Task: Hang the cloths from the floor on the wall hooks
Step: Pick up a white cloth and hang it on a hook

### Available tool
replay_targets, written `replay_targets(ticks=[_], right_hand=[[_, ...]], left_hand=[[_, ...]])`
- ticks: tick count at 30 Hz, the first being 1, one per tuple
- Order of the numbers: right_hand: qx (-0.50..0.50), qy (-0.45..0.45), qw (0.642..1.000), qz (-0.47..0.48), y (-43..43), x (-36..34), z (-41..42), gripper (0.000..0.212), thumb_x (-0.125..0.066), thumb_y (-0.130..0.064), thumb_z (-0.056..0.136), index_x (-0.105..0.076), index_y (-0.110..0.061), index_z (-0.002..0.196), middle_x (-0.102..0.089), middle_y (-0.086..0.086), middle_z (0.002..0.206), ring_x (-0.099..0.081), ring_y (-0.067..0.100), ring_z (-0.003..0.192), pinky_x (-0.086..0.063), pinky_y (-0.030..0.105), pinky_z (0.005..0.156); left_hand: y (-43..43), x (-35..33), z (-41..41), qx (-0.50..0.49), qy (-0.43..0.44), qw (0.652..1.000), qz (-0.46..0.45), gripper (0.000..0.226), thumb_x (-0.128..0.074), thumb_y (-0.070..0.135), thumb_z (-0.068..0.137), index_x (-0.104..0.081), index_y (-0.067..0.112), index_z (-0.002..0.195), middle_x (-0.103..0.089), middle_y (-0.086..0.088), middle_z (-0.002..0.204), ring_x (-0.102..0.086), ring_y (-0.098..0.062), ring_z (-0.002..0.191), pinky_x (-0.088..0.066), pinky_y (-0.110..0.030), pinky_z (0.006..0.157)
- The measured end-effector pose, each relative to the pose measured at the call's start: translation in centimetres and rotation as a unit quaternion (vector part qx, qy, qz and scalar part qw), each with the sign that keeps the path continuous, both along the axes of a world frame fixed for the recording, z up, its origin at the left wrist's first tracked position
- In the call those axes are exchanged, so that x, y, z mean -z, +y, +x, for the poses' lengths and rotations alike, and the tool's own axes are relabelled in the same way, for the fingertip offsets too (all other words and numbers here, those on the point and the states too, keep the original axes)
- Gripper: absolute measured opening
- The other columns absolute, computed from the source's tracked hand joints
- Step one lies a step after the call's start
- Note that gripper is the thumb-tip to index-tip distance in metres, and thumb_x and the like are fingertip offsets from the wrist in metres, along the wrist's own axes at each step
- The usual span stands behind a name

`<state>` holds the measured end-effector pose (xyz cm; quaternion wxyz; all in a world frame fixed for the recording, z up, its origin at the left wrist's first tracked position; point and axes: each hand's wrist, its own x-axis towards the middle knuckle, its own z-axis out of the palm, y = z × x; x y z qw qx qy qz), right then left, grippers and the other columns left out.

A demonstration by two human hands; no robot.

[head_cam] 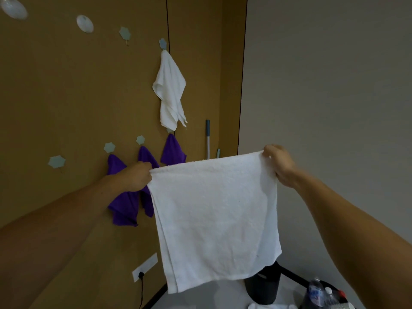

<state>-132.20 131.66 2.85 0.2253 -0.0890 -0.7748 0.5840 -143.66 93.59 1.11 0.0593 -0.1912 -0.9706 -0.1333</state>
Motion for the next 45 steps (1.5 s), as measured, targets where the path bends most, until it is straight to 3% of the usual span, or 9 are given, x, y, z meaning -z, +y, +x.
replay_targets(ticks=[6, 11, 18, 21, 27, 34, 39, 42, 45], right_hand=[[0.057, 0.022, 0.998, 0.004, 0.0, 0.8, -0.6, 0.01, -0.046, -0.022, 0.09, -0.047, -0.019, 0.08, -0.047, 0.0, 0.081, -0.044, 0.015, 0.072, -0.034, 0.031, 0.061], [0.101, 0.043, 0.994, -0.024, 1.4, 1.3, -0.5, 0.013, -0.044, -0.021, 0.089, -0.045, -0.022, 0.076, -0.046, -0.001, 0.078, -0.042, 0.016, 0.07, -0.033, 0.031, 0.06], [0.122, 0.037, 0.991, -0.039, 3.5, 2.2, 0.1, 0.006, -0.049, -0.014, 0.089, -0.051, -0.013, 0.083, -0.046, 0.002, 0.078, -0.042, 0.016, 0.069, -0.035, 0.032, 0.063], [0.132, 0.024, 0.99, -0.045, 4.4, 3.0, 0.4, 0.002, -0.055, -0.011, 0.088, -0.054, -0.008, 0.088, -0.05, 0.003, 0.079, -0.046, 0.018, 0.071, -0.039, 0.034, 0.067], [0.159, 0.025, 0.986, -0.042, 4.8, 4.2, 0.5, 0.021, -0.063, -0.006, 0.079, -0.047, -0.015, 0.068, -0.048, 0.002, 0.071, -0.044, 0.016, 0.065, -0.038, 0.032, 0.059], [0.057, -0.039, 0.998, -0.007, 3.1, 4.9, 0.5, 0.026, -0.047, 0.011, 0.078, -0.046, -0.015, 0.078, -0.046, 0.005, 0.077, -0.042, 0.018, 0.069, -0.034, 0.031, 0.06], [-0.032, -0.146, 0.984, 0.1, 2.8, 4.9, 1.0, 0.027, -0.046, 0.009, 0.079, -0.061, -0.002, 0.098, -0.06, 0.012, 0.093, -0.055, 0.025, 0.085, -0.046, 0.033, 0.07], [-0.012, -0.13, 0.986, 0.104, 2.8, 4.7, 0.7, 0.018, -0.048, 0.004, 0.081, -0.064, -0.004, 0.08, -0.061, 0.011, 0.082, -0.055, 0.024, 0.078, -0.044, 0.032, 0.067], [0.041, -0.116, 0.984, 0.126, 2.8, 4.4, -0.2, 0.022, -0.05, 0.001, 0.08, -0.059, -0.01, 0.063, -0.057, 0.007, 0.071, -0.051, 0.022, 0.071, -0.041, 0.03, 0.061]], left_hand=[[0.8, 1.4, 0.0, -0.047, -0.064, 0.993, 0.087, 0.017, -0.032, 0.011, 0.099, -0.045, 0.011, 0.089, -0.057, -0.019, 0.08, -0.058, -0.029, 0.051, -0.039, -0.026, 0.039], [2.2, 1.3, 0.0, -0.044, -0.05, 0.955, 0.287, 0.017, -0.045, 0.009, 0.098, -0.058, 0.008, 0.086, -0.063, -0.012, 0.079, -0.061, -0.018, 0.062, -0.047, -0.026, 0.05], [3.8, -0.2, -1.0, -0.049, -0.218, 0.781, 0.583, 0.024, -0.049, -0.001, 0.093, -0.062, 0.002, 0.114, -0.064, -0.013, 0.108, -0.061, -0.023, 0.1, -0.051, -0.032, 0.08], [4.3, -1.0, -1.0, -0.027, -0.277, 0.74, 0.613, 0.021, -0.041, -0.002, 0.093, -0.062, 0.002, 0.095, -0.063, -0.014, 0.107, -0.061, -0.026, 0.101, -0.05, -0.039, 0.085], [5.8, -2.0, -0.4, -0.021, -0.231, 0.803, 0.549, 0.047, -0.048, -0.002, 0.088, -0.06, 0.016, 0.046, -0.052, -0.001, 0.068, -0.051, -0.015, 0.067, -0.044, -0.03, 0.071], [6.9, -2.6, -0.5, -0.065, -0.145, 0.841, 0.517, 0.024, -0.049, 0.008, 0.093, -0.062, 0.014, 0.072, -0.057, -0.005, 0.09, -0.049, -0.024, 0.096, -0.041, -0.037, 0.095], [6.7, -2.7, -0.4, -0.071, -0.135, 0.847, 0.51, 0.026, -0.05, 0.005, 0.093, -0.057, 0.012, 0.069, -0.053, -0.002, 0.078, -0.047, -0.016, 0.073, -0.041, -0.031, 0.08], [6.7, -2.6, -0.4, -0.088, -0.091, 0.879, 0.46, 0.031, -0.046, 0.003, 0.094, -0.049, 0.013, 0.065, -0.046, 0.0, 0.071, -0.042, -0.012, 0.064, -0.038, -0.022, 0.062], [6.0, -2.1, -0.6, -0.06, -0.111, 0.916, 0.381, 0.03, -0.049, 0.001, 0.09, -0.044, 0.011, 0.062, -0.045, -0.003, 0.069, -0.042, -0.015, 0.065, -0.038, -0.027, 0.064]])
